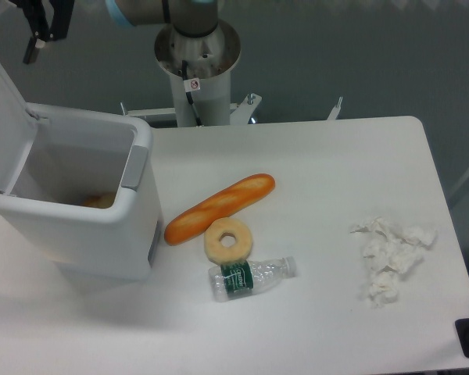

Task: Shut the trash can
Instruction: 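Position the gripper behind the upright trash can lid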

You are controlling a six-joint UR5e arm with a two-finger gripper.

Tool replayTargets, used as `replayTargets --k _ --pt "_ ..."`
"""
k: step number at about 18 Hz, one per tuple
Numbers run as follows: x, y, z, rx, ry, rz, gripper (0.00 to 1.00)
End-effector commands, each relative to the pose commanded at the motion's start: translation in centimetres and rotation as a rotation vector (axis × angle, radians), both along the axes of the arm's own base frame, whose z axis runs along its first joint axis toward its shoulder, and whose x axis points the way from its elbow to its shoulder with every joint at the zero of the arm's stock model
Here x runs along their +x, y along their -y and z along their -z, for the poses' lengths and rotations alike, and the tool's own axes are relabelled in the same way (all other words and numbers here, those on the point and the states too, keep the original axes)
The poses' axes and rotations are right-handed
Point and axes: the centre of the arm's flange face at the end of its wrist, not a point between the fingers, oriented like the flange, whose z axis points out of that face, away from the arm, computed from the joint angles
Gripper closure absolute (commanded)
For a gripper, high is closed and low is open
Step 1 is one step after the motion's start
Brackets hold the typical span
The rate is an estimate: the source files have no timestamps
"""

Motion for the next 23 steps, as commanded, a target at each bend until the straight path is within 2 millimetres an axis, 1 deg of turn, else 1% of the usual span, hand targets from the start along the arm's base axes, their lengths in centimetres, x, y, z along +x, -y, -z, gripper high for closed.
replayTargets --k 3,8,11,15,19,21,23 --pt "0.2 -0.5 0.4 -0.008 0.005 0.008 0.00" --pt "-0.1 -0.6 0.4 -0.013 -0.003 0.005 0.00" --pt "-0.5 -0.9 0.6 -0.020 -0.022 -0.006 0.00" --pt "-1.4 -1.5 1.3 -0.045 -0.045 -0.029 0.00" --pt "-1.5 -1.4 1.0 -0.043 -0.060 -0.035 0.00" --pt "-2.1 -1.3 1.0 -0.055 -0.080 -0.057 0.00" --pt "-3.4 -0.9 0.9 -0.054 -0.085 -0.086 0.00"
